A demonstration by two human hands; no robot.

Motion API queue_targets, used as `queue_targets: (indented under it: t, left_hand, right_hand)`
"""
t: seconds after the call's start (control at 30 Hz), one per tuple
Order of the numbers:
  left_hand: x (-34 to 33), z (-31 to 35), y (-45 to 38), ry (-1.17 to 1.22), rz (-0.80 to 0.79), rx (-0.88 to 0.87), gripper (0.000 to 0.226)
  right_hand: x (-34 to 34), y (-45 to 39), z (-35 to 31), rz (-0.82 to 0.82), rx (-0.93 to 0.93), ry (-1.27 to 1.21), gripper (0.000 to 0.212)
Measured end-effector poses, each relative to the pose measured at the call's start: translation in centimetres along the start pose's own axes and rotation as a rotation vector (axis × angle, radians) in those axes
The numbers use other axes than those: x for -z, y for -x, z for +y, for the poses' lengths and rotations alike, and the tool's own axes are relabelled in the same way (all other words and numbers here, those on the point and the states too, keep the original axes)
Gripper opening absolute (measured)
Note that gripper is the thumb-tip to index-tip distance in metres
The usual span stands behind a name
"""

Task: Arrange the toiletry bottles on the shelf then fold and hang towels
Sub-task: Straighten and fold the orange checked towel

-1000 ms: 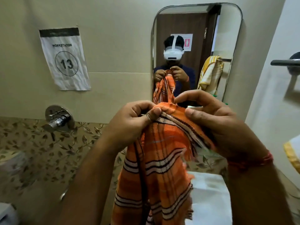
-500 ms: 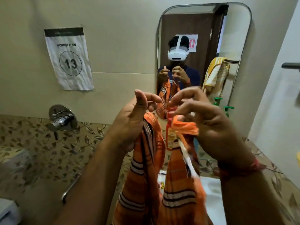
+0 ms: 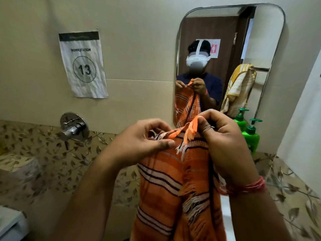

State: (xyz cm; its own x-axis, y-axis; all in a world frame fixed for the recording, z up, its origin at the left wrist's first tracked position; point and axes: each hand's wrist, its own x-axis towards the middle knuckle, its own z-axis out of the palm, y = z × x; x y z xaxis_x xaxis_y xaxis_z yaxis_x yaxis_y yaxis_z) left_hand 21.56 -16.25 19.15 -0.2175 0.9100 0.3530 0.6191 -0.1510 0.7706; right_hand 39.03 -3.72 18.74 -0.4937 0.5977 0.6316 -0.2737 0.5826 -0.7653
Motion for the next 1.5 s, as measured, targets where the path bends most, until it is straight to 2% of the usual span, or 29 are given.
queue_targets:
  t: [0.07, 0.2, 0.33, 0.4, 0.53, 0.67, 0.73, 0.83, 0.93, 1.03, 1.1, 1.2, 1.27, 1.33, 1.4, 1.5]
  left_hand:
    - [0.7, -0.5, 0.3, -0.045, 0.006, 0.012, 0.026]
    - [0.9, -1.5, -0.1, 0.05, 0.112, 0.038, 0.014]
    - [-0.9, -1.9, -0.7, 0.154, 0.191, -0.049, 0.013]
    - [-1.9, -1.9, -1.1, 0.141, 0.16, -0.088, 0.019]
    - [-3.2, -1.2, -1.9, 0.006, 0.01, -0.163, 0.058]
    - [-4.0, -0.5, -2.7, -0.047, 0.167, -0.196, 0.04]
    - [-4.2, -0.1, -2.9, 0.008, 0.182, -0.209, 0.033]
    - [-4.4, 0.4, -3.2, 0.096, 0.138, -0.204, 0.035]
    - [-4.8, 0.2, -3.8, 0.04, 0.143, -0.212, 0.028]
    - [-5.1, -0.7, -4.3, -0.027, 0.249, -0.221, 0.024]
    - [-4.8, -1.7, -4.4, -0.046, 0.345, -0.181, 0.03]
    - [-3.7, -3.3, -4.2, 0.23, 0.409, -0.074, 0.028]
    - [-3.4, -3.7, -4.0, 0.403, 0.392, -0.072, 0.024]
    - [-3.6, -3.4, -3.9, 0.5, 0.307, -0.097, 0.016]
    - [-4.0, -3.1, -3.9, 0.476, 0.209, -0.133, 0.022]
    - [-4.2, -2.7, -3.8, 0.322, 0.188, -0.115, 0.039]
  right_hand:
    - [0.3, -0.2, 0.2, 0.002, -0.014, 0.005, 0.02]
    - [0.6, -0.6, 0.6, -0.006, -0.028, -0.016, 0.02]
    - [0.5, -1.0, 0.5, -0.032, -0.037, -0.029, 0.02]
    - [0.4, -1.2, 0.5, -0.048, -0.02, -0.003, 0.02]
    - [0.3, -1.5, 0.3, -0.094, -0.003, 0.019, 0.022]
    - [0.4, -1.8, 0.3, -0.109, 0.01, 0.074, 0.026]
    - [0.4, -1.9, 0.3, -0.123, 0.008, 0.075, 0.025]
    - [0.5, -2.1, 0.4, -0.125, -0.002, 0.064, 0.021]
    - [0.5, -2.4, 0.5, -0.138, 0.007, 0.087, 0.018]
    - [0.3, -2.4, 0.5, -0.133, 0.011, 0.096, 0.02]
    - [0.7, -2.4, 0.5, -0.093, -0.003, 0.084, 0.022]
    - [1.4, -2.6, 0.7, -0.035, -0.034, 0.075, 0.022]
    - [1.5, -2.7, 0.9, -0.015, -0.042, 0.078, 0.022]
    - [1.2, -2.8, 1.0, -0.008, -0.047, 0.081, 0.022]
    - [0.8, -2.8, 1.1, -0.013, -0.052, 0.082, 0.022]
    - [0.6, -2.8, 1.2, -0.012, -0.052, 0.08, 0.021]
